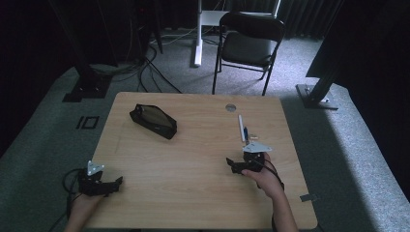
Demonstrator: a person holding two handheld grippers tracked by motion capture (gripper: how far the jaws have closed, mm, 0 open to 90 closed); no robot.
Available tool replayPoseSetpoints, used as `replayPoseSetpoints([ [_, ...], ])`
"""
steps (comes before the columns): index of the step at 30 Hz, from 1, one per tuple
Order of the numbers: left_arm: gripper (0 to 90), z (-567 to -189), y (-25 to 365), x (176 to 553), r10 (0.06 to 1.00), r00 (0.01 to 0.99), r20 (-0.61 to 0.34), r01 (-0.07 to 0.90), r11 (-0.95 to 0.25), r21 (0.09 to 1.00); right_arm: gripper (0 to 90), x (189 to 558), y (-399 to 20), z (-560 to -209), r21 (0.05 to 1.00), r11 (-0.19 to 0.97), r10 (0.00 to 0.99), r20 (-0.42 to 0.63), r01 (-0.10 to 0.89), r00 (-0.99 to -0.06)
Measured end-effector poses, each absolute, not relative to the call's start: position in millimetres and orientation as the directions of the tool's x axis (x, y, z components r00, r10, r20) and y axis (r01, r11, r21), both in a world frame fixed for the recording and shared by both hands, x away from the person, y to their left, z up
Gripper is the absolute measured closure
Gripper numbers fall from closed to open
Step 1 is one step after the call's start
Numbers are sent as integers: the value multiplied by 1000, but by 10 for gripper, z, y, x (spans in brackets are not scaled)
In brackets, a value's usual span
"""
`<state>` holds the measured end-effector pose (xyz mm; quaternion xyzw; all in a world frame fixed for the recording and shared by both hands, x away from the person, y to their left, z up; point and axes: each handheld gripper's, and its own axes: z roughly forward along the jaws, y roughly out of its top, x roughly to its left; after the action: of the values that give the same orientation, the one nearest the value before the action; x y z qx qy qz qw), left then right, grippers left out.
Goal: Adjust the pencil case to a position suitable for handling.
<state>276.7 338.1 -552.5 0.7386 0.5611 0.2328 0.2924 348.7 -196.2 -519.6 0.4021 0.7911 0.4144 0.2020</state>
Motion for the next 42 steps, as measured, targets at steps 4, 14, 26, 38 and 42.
replayPoseSetpoints([
  [4, 3, -5525, 3381, 2767, 965, 262, 16, 693, -199, 693, 131, 3515, -1875, -5204, 820, 337, 794, 16, 463, -608],
  [14, 3, -5525, 3381, 2767, 965, 262, 16, 693, -199, 693, 132, 3554, -1735, -5223, 819, 341, 773, 34, 461, -634],
  [26, 3, -5525, 3381, 2767, 965, 262, 16, 693, -200, 693, 133, 3620, -1545, -5219, 819, 360, 750, 30, 446, -661],
  [38, 3, -5525, 3381, 2767, 965, 262, 16, 693, -199, 693, 133, 3699, -1352, -5184, 823, 379, 727, 19, 423, -687],
  [42, 3, -5525, 3381, 2767, 965, 262, 16, 693, -200, 693, 133, 3728, -1290, -5176, 825, 380, 720, 21, 419, -694],
])
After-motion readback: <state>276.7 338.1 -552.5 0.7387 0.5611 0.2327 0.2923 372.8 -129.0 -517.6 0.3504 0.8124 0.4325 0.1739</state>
